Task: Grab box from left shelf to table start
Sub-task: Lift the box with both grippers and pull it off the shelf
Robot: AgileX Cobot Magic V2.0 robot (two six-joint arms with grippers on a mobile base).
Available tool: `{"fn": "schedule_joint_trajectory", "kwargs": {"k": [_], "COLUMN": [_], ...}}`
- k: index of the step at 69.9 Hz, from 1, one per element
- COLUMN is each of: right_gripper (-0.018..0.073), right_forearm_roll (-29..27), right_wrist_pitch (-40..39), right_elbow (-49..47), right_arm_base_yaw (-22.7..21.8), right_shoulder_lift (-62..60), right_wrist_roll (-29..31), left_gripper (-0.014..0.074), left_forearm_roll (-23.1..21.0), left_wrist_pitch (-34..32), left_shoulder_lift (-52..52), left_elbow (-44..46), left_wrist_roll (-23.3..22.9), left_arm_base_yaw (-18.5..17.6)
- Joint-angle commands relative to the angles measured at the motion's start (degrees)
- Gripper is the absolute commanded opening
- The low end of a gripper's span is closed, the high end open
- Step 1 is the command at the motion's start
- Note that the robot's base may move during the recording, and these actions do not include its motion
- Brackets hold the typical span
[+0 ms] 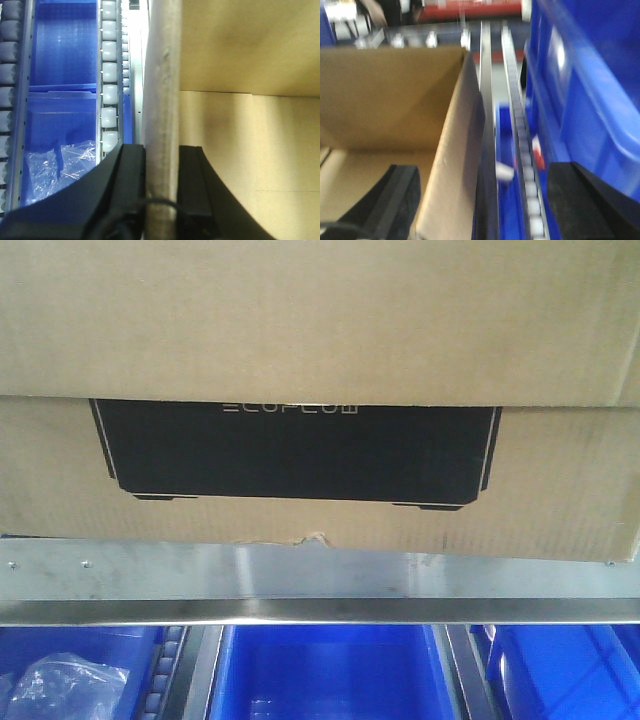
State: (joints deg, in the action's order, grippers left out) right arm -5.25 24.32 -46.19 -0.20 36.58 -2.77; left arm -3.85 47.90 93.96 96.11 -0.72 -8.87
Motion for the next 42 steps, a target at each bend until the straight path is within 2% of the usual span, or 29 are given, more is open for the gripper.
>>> {"fn": "schedule_joint_trajectory", "kwargs": {"k": [1,8,23,36,42], "right_gripper": [0.0623,0.0623,0.0623,0.0623,0.0623], "right_forearm_roll": [0.07,-0.22,-5.16,-4.88,-3.37], "right_wrist_pitch": [3.04,8.58,15.95,19.71,20.1], "right_elbow": [-8.43,-16.08,-30.3,-36.92,-37.57], "right_arm_base_yaw": [0.04,0.04,0.74,5.29,5.83], "right_shoulder_lift": [6.04,12.13,24.95,34.98,38.67], "right_wrist_roll": [1.31,1.78,2.77,2.77,2.77], "left_gripper": [-0.0103,-0.0103,-0.0103,-0.0103,-0.0103], "left_forearm_roll": [-2.44,-2.44,-2.44,-2.44,-2.44], "left_wrist_pitch": [-4.45,-5.08,-5.31,-5.31,-5.31], "left_shoulder_lift": [-2.57,-2.57,-2.57,-2.57,-2.57], "left_elbow": [2.1,2.1,2.1,2.1,2.1], "left_wrist_roll": [-0.93,-0.93,-0.93,-0.93,-0.93], "left_arm_base_yaw": [-0.03,-0.03,-0.03,-0.03,-0.03]}}
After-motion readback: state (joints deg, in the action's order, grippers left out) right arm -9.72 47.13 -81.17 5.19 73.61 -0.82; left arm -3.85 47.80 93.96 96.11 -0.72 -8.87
